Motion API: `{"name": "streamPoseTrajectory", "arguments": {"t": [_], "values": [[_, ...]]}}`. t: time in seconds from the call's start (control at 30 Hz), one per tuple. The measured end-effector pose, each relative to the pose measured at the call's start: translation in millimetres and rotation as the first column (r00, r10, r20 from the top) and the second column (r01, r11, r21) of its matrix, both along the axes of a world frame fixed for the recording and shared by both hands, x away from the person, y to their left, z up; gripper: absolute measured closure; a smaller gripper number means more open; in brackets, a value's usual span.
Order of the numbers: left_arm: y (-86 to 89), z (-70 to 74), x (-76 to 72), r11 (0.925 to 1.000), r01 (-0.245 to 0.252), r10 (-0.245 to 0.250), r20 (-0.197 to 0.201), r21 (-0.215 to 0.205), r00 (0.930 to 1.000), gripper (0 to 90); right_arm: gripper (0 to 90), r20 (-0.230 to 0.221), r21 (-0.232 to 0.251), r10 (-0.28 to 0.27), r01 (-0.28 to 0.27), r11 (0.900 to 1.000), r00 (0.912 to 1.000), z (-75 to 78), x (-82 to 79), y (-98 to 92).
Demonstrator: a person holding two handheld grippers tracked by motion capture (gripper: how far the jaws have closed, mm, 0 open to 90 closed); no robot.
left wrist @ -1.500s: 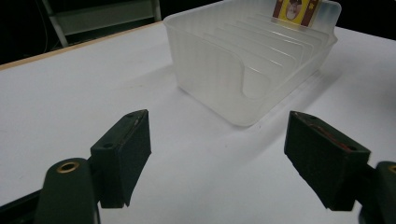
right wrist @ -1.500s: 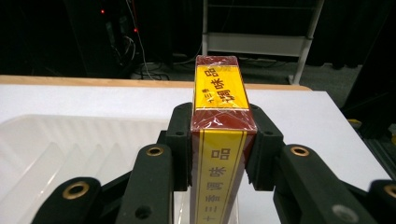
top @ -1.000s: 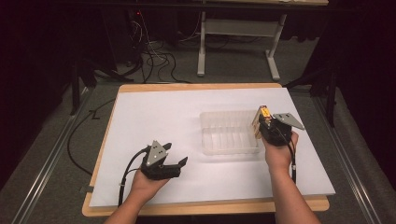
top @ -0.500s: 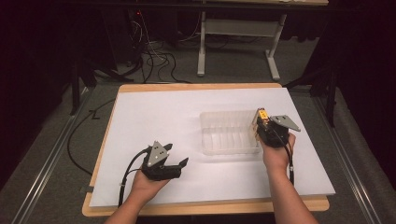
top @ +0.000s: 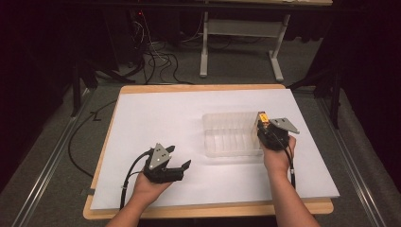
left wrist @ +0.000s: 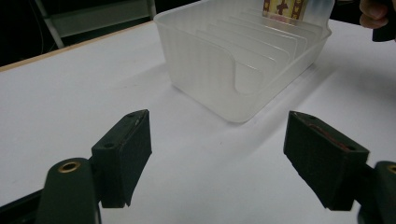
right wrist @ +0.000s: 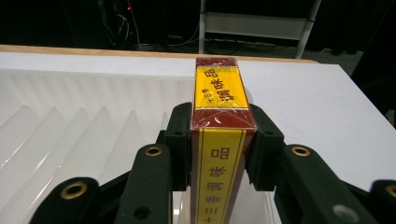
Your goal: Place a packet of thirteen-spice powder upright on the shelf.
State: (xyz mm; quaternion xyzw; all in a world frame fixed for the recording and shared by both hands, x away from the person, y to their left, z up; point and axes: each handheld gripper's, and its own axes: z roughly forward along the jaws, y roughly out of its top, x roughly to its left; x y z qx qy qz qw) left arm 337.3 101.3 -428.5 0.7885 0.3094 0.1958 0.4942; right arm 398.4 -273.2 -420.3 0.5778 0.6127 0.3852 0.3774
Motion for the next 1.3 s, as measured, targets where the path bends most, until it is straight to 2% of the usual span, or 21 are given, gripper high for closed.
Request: {"name": "streamPoseTrajectory", "arguments": {"t": [0.3,0.5,0.7,0.83,0.93,1.03,1.2,1.3], "values": [[-0.9,-0.1,-0.3,1.0000,0.005,-0.005,0.000,0.001,1.0000,23.9,53.9,0.026,-0.003,0.027,-0.027,1.000,0.9993,9.0,-4.2,-0.1],[-1.2,-0.7,0.3,1.0000,0.005,-0.005,-0.001,0.002,1.0000,23.9,42.8,0.047,0.020,0.095,-0.096,0.995,0.9944,21.6,-14.1,-3.3],[-1.1,-0.8,0.7,1.0000,0.002,-0.002,-0.002,0.005,1.0000,23.9,28.7,0.040,0.071,0.198,-0.200,0.977,0.9795,30.7,-29.2,-7.8],[-0.9,-0.9,1.5,1.0000,-0.001,0.001,-0.008,0.005,1.0000,23.9,21.7,0.042,0.068,0.254,-0.256,0.964,0.9663,32.0,-44.4,-10.0],[-1.3,-1.4,2.0,1.0000,-0.001,0.001,-0.013,0.005,0.9999,23.8,18.7,0.043,0.052,0.280,-0.282,0.958,0.9591,30.6,-59.0,-12.3],[-1.6,-1.6,1.5,1.0000,0.002,-0.002,-0.016,0.005,0.9999,23.8,15.7,0.045,0.050,0.286,-0.288,0.956,0.9570,26.1,-76.0,-16.0],[-3.4,-2.0,-0.3,0.9999,0.013,-0.013,-0.025,-0.002,0.9996,23.8,14.2,0.035,0.013,0.305,-0.306,0.952,0.9517,7.2,-104.5,-24.5],[-6.2,-3.5,-0.2,0.9999,0.014,-0.014,-0.033,-0.001,0.9993,23.8,14.5,0.003,0.000,0.315,-0.315,0.949,0.9491,-4.4,-110.6,-27.4]]}}
